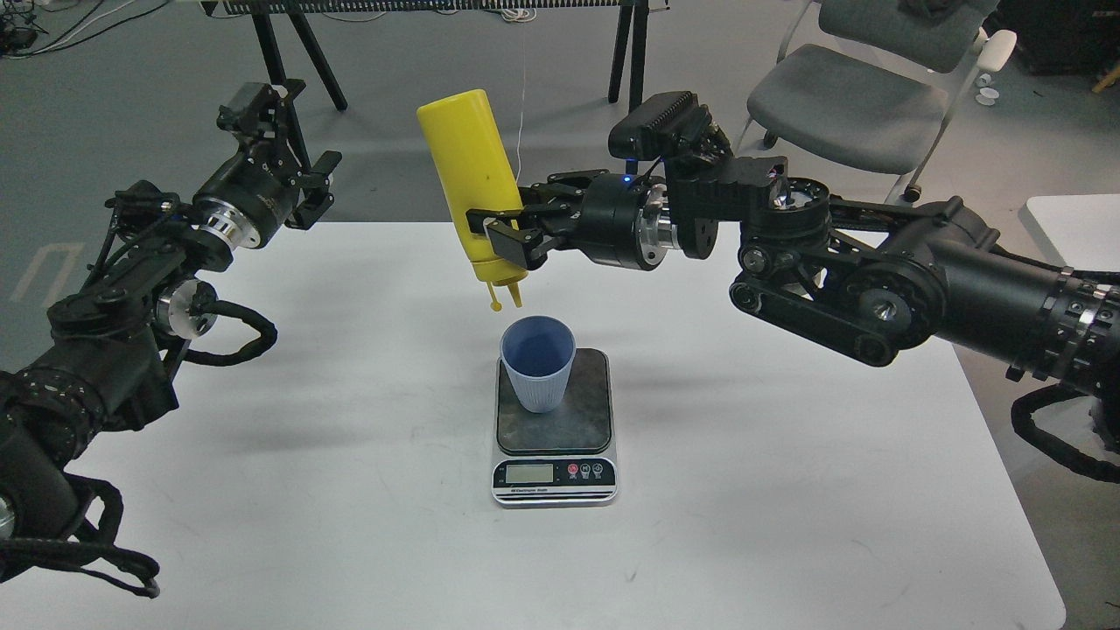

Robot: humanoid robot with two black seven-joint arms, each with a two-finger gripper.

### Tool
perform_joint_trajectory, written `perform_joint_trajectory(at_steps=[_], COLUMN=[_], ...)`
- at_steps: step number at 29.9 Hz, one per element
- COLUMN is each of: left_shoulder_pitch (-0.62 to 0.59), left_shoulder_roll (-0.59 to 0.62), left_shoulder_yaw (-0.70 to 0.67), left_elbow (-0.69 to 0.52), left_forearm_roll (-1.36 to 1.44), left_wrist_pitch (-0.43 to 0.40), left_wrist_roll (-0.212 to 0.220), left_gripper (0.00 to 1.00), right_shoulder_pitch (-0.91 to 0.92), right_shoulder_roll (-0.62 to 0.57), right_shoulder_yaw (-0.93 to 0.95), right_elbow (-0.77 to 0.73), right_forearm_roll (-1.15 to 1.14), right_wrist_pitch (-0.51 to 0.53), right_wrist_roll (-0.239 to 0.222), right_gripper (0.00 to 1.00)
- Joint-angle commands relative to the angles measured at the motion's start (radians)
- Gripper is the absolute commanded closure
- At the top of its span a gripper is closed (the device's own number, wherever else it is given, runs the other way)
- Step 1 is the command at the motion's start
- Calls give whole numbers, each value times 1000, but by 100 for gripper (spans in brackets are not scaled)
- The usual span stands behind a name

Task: Pour seasoning into cup on scale with both arms
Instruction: 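Lift the yellow bottle with the right gripper and tilt it over the cup, then turn the yellow bottle upright and lower it toward the table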

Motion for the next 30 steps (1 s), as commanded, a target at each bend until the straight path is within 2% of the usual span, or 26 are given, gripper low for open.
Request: perform_joint_trajectory(at_steps=[1, 4, 11, 15, 18, 20, 22, 24, 25, 27, 29, 30], left_shoulder_pitch=[-2, -3, -2, -3, -3, -3, -3, -2, -3, -3, -3, -2], left_shoulder_roll=[0, -2, -5, -6, -6, -8, -8, -8, -11, -17, -20, -19], left_shoulder_yaw=[-1, 1, -2, -2, -4, -4, -5, -7, -8, -8, -8, -8], left_elbow=[0, 0, 0, 0, 0, 0, 0, 0, 0, 0, 0, 0], left_forearm_roll=[-1, -1, -1, -1, -1, -1, -1, -1, -3, -3, -3, -1], left_wrist_pitch=[0, 0, 0, 0, 0, 0, 0, 0, 0, 0, 0, 0], left_wrist_roll=[0, 0, 0, 0, 0, 0, 0, 0, 0, 0, 0, 0], left_gripper=[1, 1, 1, 1, 1, 1, 1, 1, 1, 1, 1, 1], right_shoulder_pitch=[8, 16, -28, -111, -218, -306, -382, -482, -539, -648, -761, -813], right_shoulder_roll=[-16, -37, -221, -324, -388, -410, -459, -506, -522, -533, -528, -522], right_shoulder_yaw=[11, 54, 221, 256, 252, 268, 311, 359, 385, 454, 508, 532], right_elbow=[-11, -37, -51, -77, -77, -68, -2, 117, 166, 236, 289, 311], right_forearm_roll=[3, 118, 927, 1392, 1818, 1996, 2147, 2281, 2324, 2339, 2336, 2335], right_wrist_pitch=[0, 35, 377, 381, 381, 381, 381, 381, 381, 381, 381, 381], right_wrist_roll=[0, 7, 1, -20, -78, -101, -100, -89, -63, 21, 69, 78], right_gripper=[70, 70, 70, 70, 70, 70, 71, 71, 71, 71, 71, 71])
